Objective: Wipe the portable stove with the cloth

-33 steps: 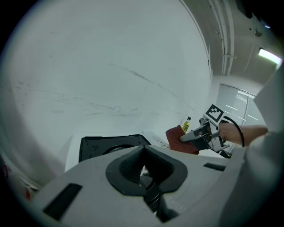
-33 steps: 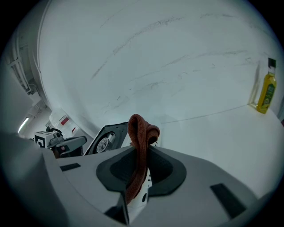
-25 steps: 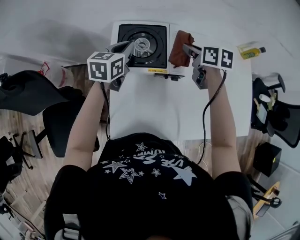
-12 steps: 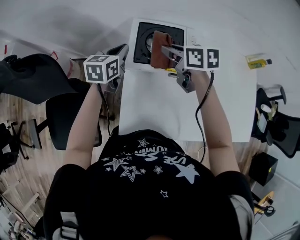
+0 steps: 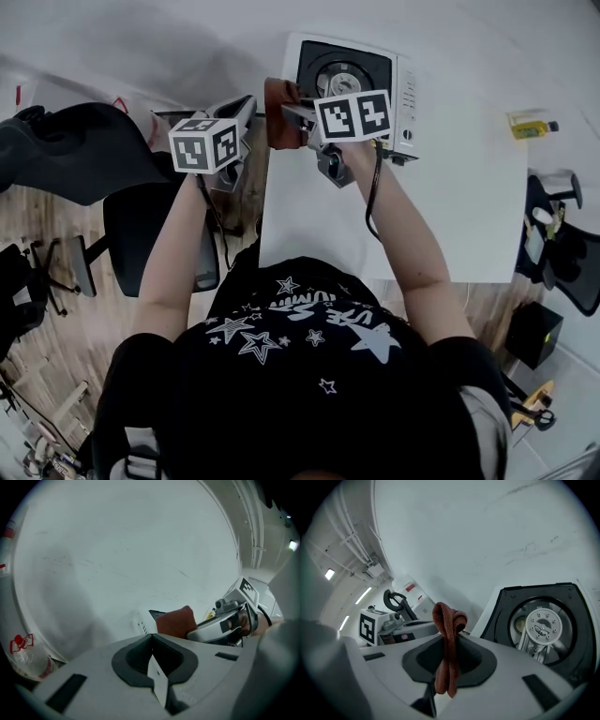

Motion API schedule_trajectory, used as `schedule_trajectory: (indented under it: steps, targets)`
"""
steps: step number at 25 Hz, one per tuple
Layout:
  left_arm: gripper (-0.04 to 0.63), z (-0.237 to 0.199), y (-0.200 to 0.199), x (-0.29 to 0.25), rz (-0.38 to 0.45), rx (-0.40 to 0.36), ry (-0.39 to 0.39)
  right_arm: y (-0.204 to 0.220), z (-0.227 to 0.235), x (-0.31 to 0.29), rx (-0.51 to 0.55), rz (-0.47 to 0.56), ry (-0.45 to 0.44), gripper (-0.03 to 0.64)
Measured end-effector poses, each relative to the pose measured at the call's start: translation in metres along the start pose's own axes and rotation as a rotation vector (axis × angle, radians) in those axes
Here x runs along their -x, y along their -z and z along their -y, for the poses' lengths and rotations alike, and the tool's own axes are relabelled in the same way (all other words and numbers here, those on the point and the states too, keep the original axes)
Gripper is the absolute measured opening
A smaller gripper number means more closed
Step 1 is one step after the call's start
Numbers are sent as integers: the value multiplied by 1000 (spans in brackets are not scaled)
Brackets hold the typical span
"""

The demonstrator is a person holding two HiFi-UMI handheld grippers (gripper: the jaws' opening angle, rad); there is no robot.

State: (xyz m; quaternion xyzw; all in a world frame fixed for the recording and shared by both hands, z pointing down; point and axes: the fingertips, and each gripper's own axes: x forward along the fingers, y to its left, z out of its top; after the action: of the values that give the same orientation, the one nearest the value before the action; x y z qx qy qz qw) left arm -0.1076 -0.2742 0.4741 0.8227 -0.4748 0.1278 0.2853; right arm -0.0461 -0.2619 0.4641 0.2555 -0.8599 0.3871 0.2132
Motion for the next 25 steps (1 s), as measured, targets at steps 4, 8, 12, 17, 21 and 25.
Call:
schedule_trajectory:
  steps: [4, 8, 12, 17, 21, 25]
  targets:
    - [8, 2, 6, -5, -20, -5, 17, 14, 18, -11, 12, -37, 66, 63]
    - [8, 5, 8, -10, -31, -12, 30, 19, 30, -7, 1, -42, 93, 63]
    - [8, 11, 10, -15, -38, -16, 39, 23, 41, 2, -5, -42, 106, 63]
    - [8, 21, 11, -20, -43, -22, 47, 28, 54, 16, -3, -42, 132, 63]
    - [8, 31, 11, -24, -44, -29, 57, 32, 66, 31, -1, -40, 161, 63]
    - [8, 43, 10, -30, -43, -35, 62, 37, 81, 52, -10, -30, 182, 63]
